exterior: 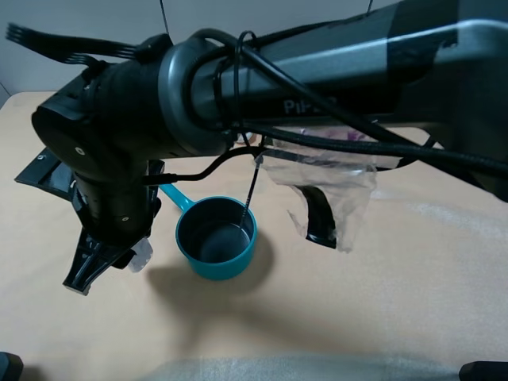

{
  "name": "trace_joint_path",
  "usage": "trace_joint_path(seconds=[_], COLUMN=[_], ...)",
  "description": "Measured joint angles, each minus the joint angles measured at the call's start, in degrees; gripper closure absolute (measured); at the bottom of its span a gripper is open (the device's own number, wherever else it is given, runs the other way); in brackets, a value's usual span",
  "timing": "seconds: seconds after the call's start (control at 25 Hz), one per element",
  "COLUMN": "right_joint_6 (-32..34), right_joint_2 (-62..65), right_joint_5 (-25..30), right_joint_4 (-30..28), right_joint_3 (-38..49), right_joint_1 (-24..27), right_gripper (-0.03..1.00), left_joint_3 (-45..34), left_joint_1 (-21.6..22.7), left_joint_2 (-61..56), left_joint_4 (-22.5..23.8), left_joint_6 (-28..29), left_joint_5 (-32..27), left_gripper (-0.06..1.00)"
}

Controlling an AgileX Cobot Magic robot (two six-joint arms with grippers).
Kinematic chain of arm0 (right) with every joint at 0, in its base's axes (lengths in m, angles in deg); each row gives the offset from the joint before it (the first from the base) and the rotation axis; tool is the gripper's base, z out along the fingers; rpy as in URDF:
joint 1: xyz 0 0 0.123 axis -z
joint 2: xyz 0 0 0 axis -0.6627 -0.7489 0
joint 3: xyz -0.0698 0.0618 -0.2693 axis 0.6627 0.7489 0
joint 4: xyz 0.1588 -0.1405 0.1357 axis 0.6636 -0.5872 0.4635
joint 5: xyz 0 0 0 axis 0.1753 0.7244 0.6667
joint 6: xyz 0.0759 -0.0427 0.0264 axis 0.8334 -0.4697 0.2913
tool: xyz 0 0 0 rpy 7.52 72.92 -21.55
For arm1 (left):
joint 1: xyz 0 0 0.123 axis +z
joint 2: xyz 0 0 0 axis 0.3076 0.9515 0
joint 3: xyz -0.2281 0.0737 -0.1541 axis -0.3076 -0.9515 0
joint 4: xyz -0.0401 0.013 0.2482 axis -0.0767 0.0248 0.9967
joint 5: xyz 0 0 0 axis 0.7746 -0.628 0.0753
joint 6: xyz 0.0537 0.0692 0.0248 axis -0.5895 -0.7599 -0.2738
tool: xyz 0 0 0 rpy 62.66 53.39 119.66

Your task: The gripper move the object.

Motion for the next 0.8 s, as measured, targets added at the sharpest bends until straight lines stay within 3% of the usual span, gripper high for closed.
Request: trace_joint_path(seconds=[0.8], right_joint_6=[-1.7], right_joint_2=[-2.3], right_joint_5=[-1.5], right_joint_4=[0.0], right_joint_3=[-0.4], right_joint_1=[2.1], right_gripper=[0.63], left_joint_3=[0.0], left_joint_1=[0.0], left_joint_2=[0.0], left_joint_4=[0.0], left_joint_6=[0.0], left_joint_5=[0.0], left_gripper=[0.19])
